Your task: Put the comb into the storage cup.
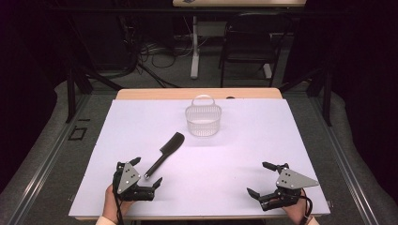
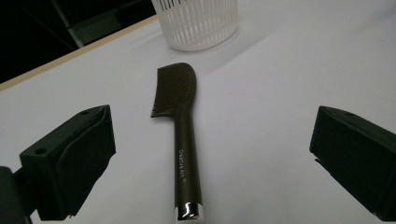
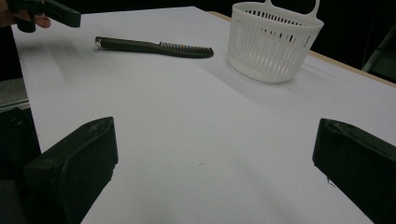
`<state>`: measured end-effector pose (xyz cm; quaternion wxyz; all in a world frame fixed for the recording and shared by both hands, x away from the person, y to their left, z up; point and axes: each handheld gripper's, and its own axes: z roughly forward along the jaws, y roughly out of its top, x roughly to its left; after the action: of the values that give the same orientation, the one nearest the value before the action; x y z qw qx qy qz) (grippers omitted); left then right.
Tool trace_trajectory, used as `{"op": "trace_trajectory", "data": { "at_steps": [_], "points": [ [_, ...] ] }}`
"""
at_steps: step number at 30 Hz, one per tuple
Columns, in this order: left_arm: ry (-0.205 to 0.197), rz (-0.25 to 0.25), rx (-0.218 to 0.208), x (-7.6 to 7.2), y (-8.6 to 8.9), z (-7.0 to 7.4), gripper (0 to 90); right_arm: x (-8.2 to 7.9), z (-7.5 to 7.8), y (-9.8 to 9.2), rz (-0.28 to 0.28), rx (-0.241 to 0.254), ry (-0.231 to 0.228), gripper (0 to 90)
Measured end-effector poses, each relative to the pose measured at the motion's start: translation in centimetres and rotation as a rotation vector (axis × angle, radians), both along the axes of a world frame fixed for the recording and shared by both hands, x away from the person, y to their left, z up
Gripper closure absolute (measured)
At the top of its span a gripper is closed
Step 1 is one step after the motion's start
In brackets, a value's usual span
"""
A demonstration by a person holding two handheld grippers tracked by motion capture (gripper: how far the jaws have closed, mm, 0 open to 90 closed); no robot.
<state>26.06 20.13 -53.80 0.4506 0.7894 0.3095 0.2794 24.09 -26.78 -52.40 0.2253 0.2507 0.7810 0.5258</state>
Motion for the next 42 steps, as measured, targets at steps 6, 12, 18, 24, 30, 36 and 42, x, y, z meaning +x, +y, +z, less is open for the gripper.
{"op": "trace_trajectory", "data": {
  "at_steps": [6, 12, 18, 24, 30, 36, 42],
  "points": [
    [0.04, 0.01, 0.022, 0.9, -0.9, -0.3, 1.1, 0.0, 0.0, -0.1, 0.002, -0.003, 0.005, 0.0],
    [0.078, 0.025, 0.033, 1.7, -1.4, -0.5, 2.3, 0.0, 0.0, 0.0, 0.004, -0.001, 0.003, 0.0],
    [0.117, 0.036, 0.06, 2.4, -1.8, -0.8, 2.8, 0.1, -0.1, 0.0, 0.005, -0.003, 0.007, 0.0],
    [0.153, 0.029, 0.085, 2.8, -2.1, -1.0, 17.2, 0.0, 0.0, 0.0, 0.009, -0.001, 0.008, 0.0],
    [0.197, 0.025, 0.076, 3.0, -1.5, -1.0, 38.1, 0.0, 0.0, 0.1, 0.015, -0.011, 0.006, 0.0],
    [0.248, 0.016, 0.086, 3.1, -1.4, -1.1, 57.9, -0.1, 0.0, 0.1, 0.011, -0.009, 0.007, 0.0],
    [0.291, 0.001, 0.091, 2.9, -0.9, -1.0, 89.4, -0.1, 0.0, 0.2, 0.02, -0.017, 0.01, 0.0]
  ]
}}
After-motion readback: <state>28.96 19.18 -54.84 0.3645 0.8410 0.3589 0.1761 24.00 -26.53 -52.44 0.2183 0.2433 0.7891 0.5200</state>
